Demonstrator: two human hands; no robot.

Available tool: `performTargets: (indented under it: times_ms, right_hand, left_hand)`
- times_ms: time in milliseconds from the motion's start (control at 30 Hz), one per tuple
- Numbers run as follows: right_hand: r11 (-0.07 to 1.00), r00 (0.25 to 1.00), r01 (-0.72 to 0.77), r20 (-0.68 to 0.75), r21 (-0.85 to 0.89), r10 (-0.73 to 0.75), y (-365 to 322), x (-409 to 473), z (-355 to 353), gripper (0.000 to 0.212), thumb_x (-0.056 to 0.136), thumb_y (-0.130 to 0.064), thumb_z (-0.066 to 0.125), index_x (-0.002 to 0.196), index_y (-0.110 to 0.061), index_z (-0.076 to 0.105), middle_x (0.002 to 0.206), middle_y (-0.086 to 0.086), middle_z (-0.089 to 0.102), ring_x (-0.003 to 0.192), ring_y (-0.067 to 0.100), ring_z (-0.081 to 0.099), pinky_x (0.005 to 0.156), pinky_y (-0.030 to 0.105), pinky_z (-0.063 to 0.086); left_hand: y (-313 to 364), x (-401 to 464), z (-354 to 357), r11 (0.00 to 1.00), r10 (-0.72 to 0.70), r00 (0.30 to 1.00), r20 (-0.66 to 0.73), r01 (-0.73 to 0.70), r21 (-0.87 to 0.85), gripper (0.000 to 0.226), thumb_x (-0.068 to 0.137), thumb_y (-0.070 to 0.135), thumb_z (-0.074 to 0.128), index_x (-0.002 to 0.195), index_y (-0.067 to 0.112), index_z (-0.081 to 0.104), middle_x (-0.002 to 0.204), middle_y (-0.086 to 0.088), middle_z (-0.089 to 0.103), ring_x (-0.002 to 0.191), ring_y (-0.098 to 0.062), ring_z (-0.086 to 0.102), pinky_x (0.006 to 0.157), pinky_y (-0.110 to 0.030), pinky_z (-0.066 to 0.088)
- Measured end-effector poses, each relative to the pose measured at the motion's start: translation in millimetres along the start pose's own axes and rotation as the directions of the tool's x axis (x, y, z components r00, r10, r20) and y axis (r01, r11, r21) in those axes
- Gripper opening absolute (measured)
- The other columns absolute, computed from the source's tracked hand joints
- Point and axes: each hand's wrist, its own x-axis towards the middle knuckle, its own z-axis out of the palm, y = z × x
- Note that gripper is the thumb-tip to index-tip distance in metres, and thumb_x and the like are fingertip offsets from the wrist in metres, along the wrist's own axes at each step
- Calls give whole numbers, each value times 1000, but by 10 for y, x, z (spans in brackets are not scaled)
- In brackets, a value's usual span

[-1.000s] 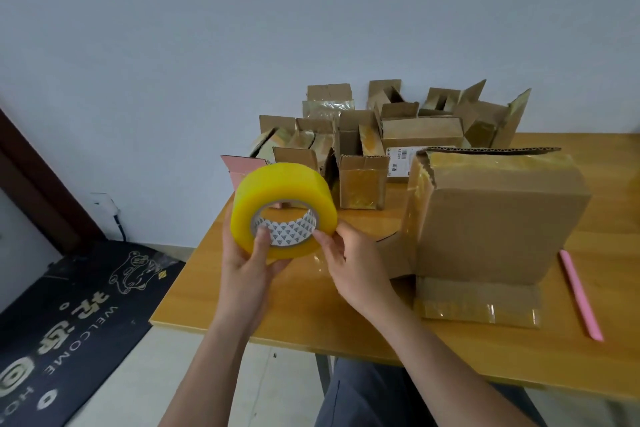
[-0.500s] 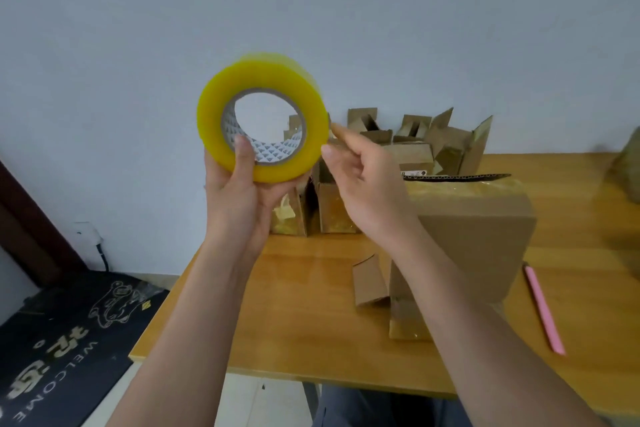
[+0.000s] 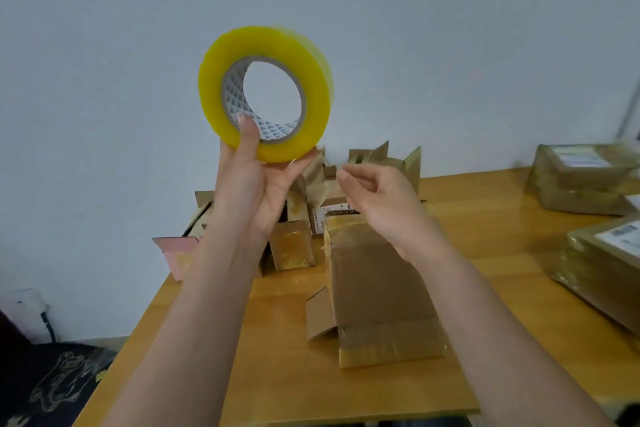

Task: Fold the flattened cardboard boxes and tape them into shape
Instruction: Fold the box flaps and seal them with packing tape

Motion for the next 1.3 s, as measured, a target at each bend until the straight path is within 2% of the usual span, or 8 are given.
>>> performTargets:
  times_ms: [133, 233, 433, 600, 767, 900, 1033, 1300]
  right_hand:
    - [994, 995, -68, -74, 86, 74, 79, 60, -289, 34, 88, -54, 62, 100, -24, 73, 103, -3, 74, 102, 12, 68, 100, 41, 51]
    - [966, 985, -111, -106, 234, 139, 117, 80, -515, 45, 83, -49, 71, 79, -5, 75, 85, 10, 75, 88, 18, 73, 97, 42, 52]
    - [939, 950, -130, -232, 317, 210, 259, 110, -945, 13, 91, -12, 67, 82, -3, 72, 86, 13, 75, 84, 18, 72, 85, 32, 58]
    - [943, 934, -213, -231, 255, 273, 397, 150, -1123, 21, 91, -16, 61, 76, -11, 74, 89, 10, 74, 82, 17, 68, 86, 36, 59]
    - [936, 929, -318, -150, 150, 339, 541, 204, -1038, 24, 93, -17, 50, 82, -5, 69, 84, 9, 69, 79, 16, 64, 90, 37, 56]
    - [929, 921, -361, -125, 83, 369, 698, 188, -931, 27, 96, -16, 47, 85, -1, 67, 75, 1, 67, 77, 14, 63, 75, 25, 54]
    - [879, 875, -448, -123, 162, 469, 873, 143, -921, 21, 91, -12, 49, 78, -5, 65, 62, -4, 66, 74, 15, 60, 77, 29, 52]
    - [880, 883, -448, -75, 159, 464, 943, 105, -926, 20, 100, -15, 48, 90, -6, 63, 87, 7, 69, 74, 14, 56, 73, 28, 50]
  left_hand:
    - [-216, 109, 336, 997, -52, 996, 72, 56, -45, 47, 100, 30, 48, 145, 18, 38, 144, -13, 48, 108, -41, 65, 74, -57, 57]
    - [-401, 153, 521, 990, -105, 990, 99, 113, -80, 51, 99, 31, 51, 146, 19, 37, 144, -15, 47, 107, -43, 65, 77, -58, 57]
    - [-669, 141, 684, 994, -100, 992, 71, 103, -30, 45, 101, 30, 47, 145, 21, 39, 135, -8, 55, 101, -34, 70, 81, -58, 56]
    - [-783, 36, 406, 975, -57, 998, 24, 50, 219, 40, 102, 32, 44, 142, 29, 42, 133, 3, 58, 111, -23, 66, 81, -48, 59]
    - [-913, -33, 38, 905, -15, 998, -60, 39, 424, 43, 101, 35, 45, 143, 35, 41, 134, 10, 56, 121, -18, 59, 96, -52, 52]
    - [-1035, -63, -166, 824, 0, 997, -81, 46, 565, 41, 101, 38, 46, 141, 41, 42, 132, 14, 57, 122, -13, 57, 98, -49, 52]
    - [-1138, -174, -289, 815, -64, 994, -93, 105, 570, 41, 100, 36, 47, 141, 38, 43, 133, 8, 59, 121, -16, 58, 98, -49, 52]
    - [-1154, -279, -322, 853, -68, 993, -92, 106, 512, 46, 97, 36, 47, 143, 38, 40, 133, 10, 58, 122, -16, 58, 98, -48, 52]
